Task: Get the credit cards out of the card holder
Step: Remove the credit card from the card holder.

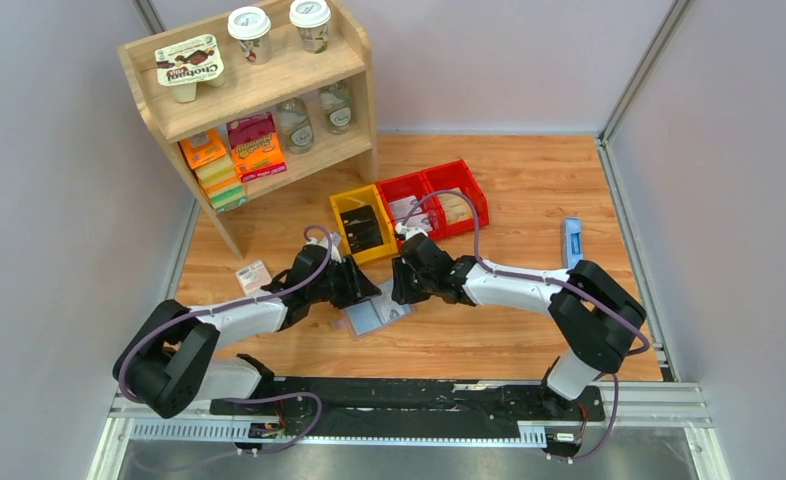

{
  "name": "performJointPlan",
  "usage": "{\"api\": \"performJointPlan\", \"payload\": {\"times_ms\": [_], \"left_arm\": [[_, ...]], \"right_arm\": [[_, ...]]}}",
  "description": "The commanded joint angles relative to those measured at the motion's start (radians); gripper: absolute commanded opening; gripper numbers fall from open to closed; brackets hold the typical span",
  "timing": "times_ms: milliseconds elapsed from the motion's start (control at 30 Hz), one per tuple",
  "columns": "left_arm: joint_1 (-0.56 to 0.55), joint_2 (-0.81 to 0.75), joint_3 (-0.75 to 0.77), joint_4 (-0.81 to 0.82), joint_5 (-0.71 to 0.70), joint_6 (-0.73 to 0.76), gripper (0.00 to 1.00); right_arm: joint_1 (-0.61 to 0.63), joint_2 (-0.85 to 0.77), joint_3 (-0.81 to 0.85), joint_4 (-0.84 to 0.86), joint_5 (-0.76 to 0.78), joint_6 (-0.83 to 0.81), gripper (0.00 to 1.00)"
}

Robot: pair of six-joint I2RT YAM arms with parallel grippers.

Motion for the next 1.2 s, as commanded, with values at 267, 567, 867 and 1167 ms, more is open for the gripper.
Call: {"api": "performJointPlan", "payload": {"times_ms": [267,567,867,1167], "left_arm": [[-0.033,0.052,-0.105,0.179,-0.101,-0.187,0.49],[-0.061,0.080,-0.132,0.283,-0.117,-0.242,0.48],[-0.079,0.094,-0.201,0.469,-0.149,-0.313,0.39],[-0.083,0.101,-0.227,0.650,-0.158,-0.319,0.22]], "right_arm": [[-0.028,0.023,-0.024,0.013,-0.094,-0.055,0.27],[-0.043,0.022,-0.059,0.056,-0.114,-0.038,0.26],[-0.049,0.042,-0.084,0.095,-0.158,-0.011,0.25],[-0.058,0.037,-0.096,0.111,-0.183,0.020,0.25]]}}
